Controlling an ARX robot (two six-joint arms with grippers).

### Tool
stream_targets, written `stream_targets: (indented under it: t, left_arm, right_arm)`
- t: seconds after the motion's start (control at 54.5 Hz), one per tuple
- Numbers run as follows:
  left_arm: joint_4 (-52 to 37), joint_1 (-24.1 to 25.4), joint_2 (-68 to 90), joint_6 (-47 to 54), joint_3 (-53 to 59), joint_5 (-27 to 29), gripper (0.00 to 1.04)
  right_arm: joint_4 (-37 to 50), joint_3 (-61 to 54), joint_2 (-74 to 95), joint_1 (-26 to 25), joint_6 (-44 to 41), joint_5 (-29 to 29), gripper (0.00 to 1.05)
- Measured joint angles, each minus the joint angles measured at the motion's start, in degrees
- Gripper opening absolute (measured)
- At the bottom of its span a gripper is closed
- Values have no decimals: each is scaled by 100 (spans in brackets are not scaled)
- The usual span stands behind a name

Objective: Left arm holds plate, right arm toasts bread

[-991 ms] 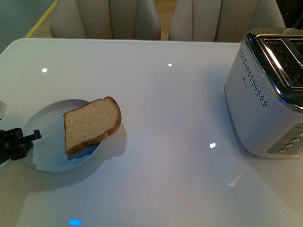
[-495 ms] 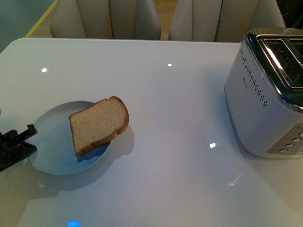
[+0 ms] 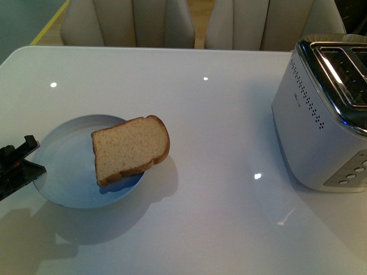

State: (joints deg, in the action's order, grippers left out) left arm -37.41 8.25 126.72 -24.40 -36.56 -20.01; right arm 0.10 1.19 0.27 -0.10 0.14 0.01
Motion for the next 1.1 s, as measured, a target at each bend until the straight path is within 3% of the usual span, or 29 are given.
stream_targets:
  t: [0.385, 0.752, 1.101]
  left_arm:
    - [181, -553, -1235, -981, 448, -85, 3]
    - [1832, -1617, -2920, -1749, -125, 459, 3]
    - [2367, -2658, -3263, -2048, -656, 817, 3]
  right_arm:
    - [0, 0, 0, 0, 0, 0, 96]
    - [0, 0, 0, 0, 0, 0, 96]
    - [0, 0, 0, 0, 0, 0, 96]
